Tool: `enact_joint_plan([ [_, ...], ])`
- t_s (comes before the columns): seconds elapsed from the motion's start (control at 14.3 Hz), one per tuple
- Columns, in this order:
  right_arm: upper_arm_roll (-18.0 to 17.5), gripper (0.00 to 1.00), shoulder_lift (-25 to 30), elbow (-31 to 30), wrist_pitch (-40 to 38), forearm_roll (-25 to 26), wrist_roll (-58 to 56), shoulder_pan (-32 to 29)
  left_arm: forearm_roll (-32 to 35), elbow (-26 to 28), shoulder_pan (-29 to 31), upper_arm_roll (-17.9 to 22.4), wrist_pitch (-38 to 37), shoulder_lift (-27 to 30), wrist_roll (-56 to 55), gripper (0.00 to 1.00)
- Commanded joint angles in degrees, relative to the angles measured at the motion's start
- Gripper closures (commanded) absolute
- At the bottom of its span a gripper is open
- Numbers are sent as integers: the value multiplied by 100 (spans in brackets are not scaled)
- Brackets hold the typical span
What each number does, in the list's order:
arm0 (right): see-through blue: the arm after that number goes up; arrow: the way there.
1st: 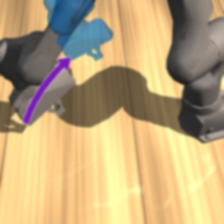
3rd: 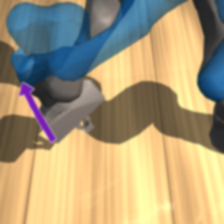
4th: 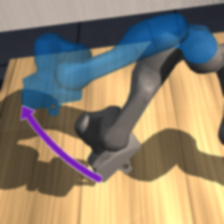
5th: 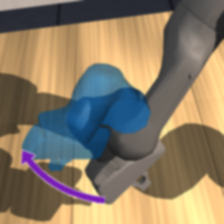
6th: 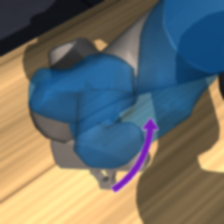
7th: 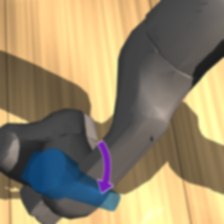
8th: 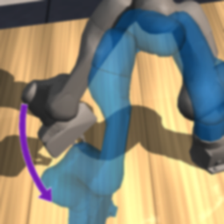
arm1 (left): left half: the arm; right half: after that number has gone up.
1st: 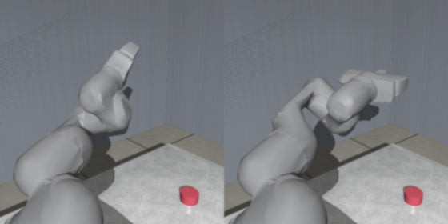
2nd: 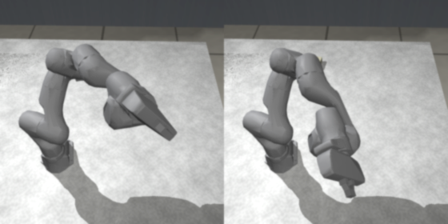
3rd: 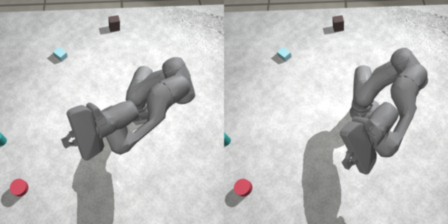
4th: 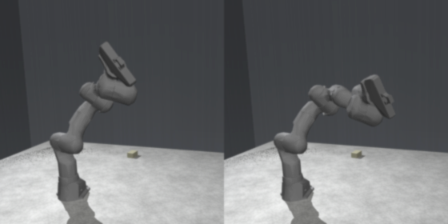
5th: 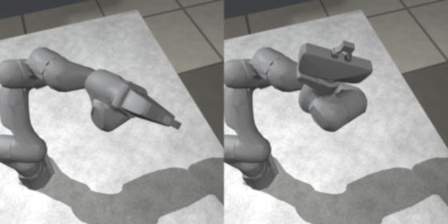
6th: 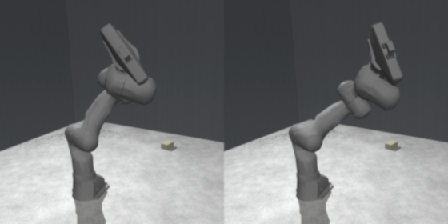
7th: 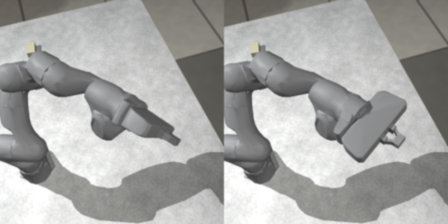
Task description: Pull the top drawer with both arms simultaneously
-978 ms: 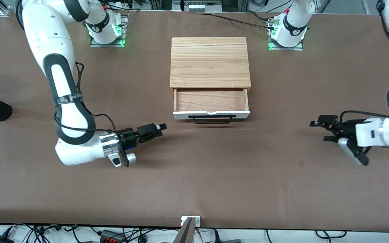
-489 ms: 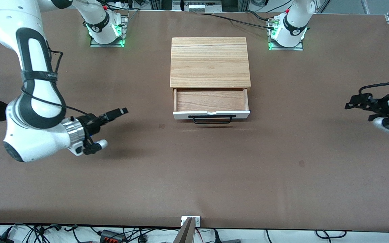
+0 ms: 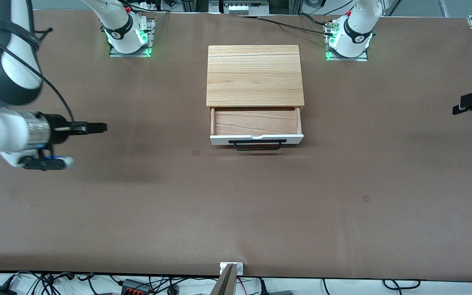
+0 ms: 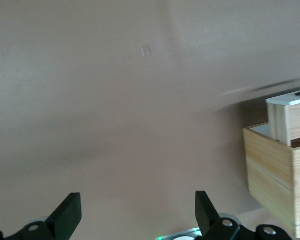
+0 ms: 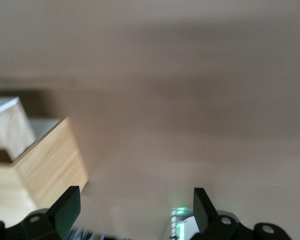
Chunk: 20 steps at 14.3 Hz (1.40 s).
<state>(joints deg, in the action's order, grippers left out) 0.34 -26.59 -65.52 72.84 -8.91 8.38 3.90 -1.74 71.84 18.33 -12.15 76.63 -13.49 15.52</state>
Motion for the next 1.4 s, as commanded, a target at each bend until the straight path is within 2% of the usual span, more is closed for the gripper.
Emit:
enact_joint_plan([
  [0.0, 159, 0, 522, -171, 317, 661, -89, -11, 130, 347, -31, -156, 1, 311, -819, 0],
  [0.07, 168, 0, 611, -206, 528, 828, -317, -134, 139, 644, -22, -200, 140, 512, -918, 0],
  [0.14, 159, 0, 698, -337, 747, 891, -476, -291, 139, 1222, -13, -218, 446, 889, -928, 0],
  [0.21, 142, 0, 847, -521, 932, 865, -617, -450, 131, 2097, -13, -270, 945, 1475, -945, 0],
  [0.28, 142, 0, 1014, -740, 1073, 778, -662, -529, 130, 2620, -13, -349, 1316, 1847, -937, 0],
  [0.42, 150, 0, 1506, -1442, 1381, 759, -575, -530, 130, 2485, -13, -394, 1355, 1772, -902, 0],
  [0.56, 168, 0, 1753, -1813, 1732, 847, -670, -539, 52, 2441, 13, -394, 1276, 1754, -884, 0],
  [0.7, 133, 0, 2034, -2173, 1935, 1162, -671, -495, 25, 2309, 4, -481, 1223, 1745, -893, 0],
  [0.91, 133, 0, 2788, -3410, 2707, 1181, -671, -486, 51, 2160, -205, -333, 1074, 1727, -884, 0],
  [0.98, 124, 0, 2948, -3632, 2744, 1173, -662, -486, 77, 2142, -650, 16, 1039, 1727, -893, 0],
  [1.12, 124, 0, 2967, -3556, 2500, 1155, -662, -495, 95, 2150, -2071, 1409, 1021, 1727, -946, 0],
  [1.19, 124, 0, 2967, -3485, 2368, 1164, -645, -495, 95, 2150, -2514, 1939, 1021, 1710, -911, 0],
  [1.33, 115, 0, 2949, -3397, 2244, 1164, -680, -486, 95, 2159, -2571, 2067, 1012, 1675, -875, 0],
])
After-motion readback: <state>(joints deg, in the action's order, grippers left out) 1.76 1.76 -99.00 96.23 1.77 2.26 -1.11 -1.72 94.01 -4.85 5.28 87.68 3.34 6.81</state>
